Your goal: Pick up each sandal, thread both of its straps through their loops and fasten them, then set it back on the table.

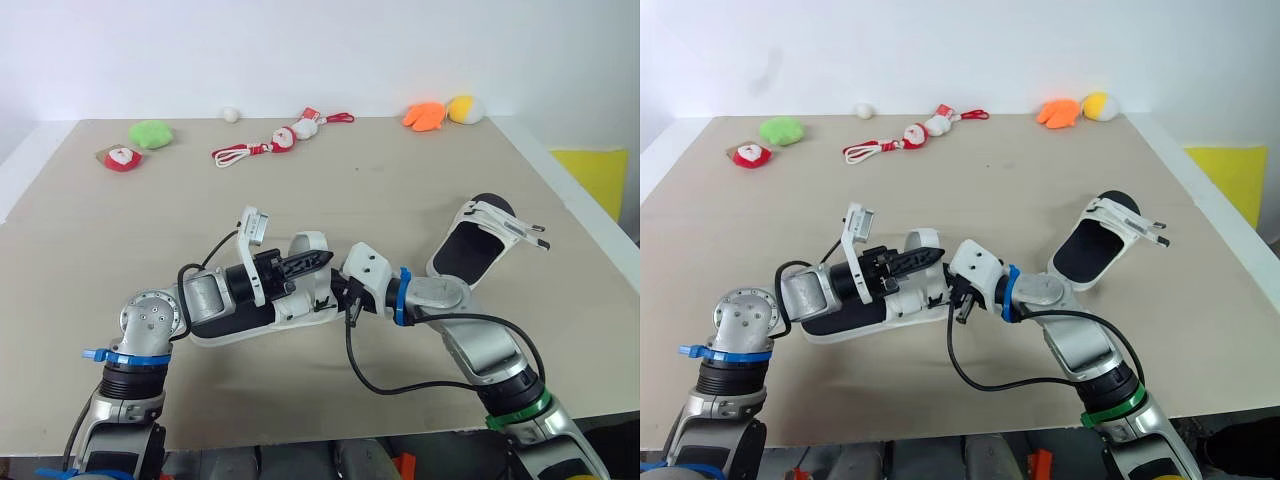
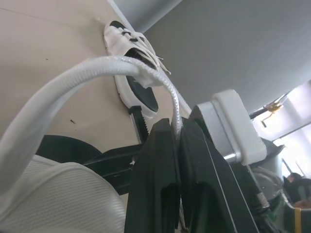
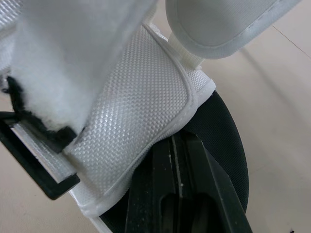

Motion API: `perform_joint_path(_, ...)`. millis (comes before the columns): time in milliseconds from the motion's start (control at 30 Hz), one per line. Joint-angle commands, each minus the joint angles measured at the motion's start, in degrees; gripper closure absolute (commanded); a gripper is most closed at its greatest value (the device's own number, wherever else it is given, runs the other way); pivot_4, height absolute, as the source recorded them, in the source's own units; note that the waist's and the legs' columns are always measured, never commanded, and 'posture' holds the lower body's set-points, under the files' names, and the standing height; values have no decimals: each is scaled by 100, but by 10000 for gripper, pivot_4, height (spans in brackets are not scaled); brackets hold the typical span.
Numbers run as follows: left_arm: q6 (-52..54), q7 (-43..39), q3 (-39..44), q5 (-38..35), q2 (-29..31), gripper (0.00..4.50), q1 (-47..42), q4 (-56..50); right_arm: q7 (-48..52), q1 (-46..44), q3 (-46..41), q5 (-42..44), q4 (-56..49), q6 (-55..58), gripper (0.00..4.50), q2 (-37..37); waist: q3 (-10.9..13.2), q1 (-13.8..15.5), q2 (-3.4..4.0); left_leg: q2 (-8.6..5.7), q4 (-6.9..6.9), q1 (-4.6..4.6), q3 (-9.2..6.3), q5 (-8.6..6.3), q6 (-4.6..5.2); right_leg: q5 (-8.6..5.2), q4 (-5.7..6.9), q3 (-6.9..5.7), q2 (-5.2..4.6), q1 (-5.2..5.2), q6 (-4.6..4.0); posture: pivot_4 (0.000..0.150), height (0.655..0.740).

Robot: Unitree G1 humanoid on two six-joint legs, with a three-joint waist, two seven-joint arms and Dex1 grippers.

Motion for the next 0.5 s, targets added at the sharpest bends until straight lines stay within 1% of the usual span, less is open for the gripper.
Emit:
perform_joint_path(33, 53, -35, 20, 12, -91, 43740, 31, -139, -36, 62, 125, -68, 66, 75, 45000, -1, 0, 0, 0, 0, 0, 0, 0, 0, 0, 0, 0, 0, 0, 0, 0, 1500, 7400)
perform_joint_path(500, 183, 40, 233, -176, -252, 43740, -93, -108, -20, -5, 145, -78, 130, 34, 45000, 21, 0, 0, 0, 0, 0, 0, 0, 0, 0, 0, 0, 0, 0, 0, 0, 1500, 7400)
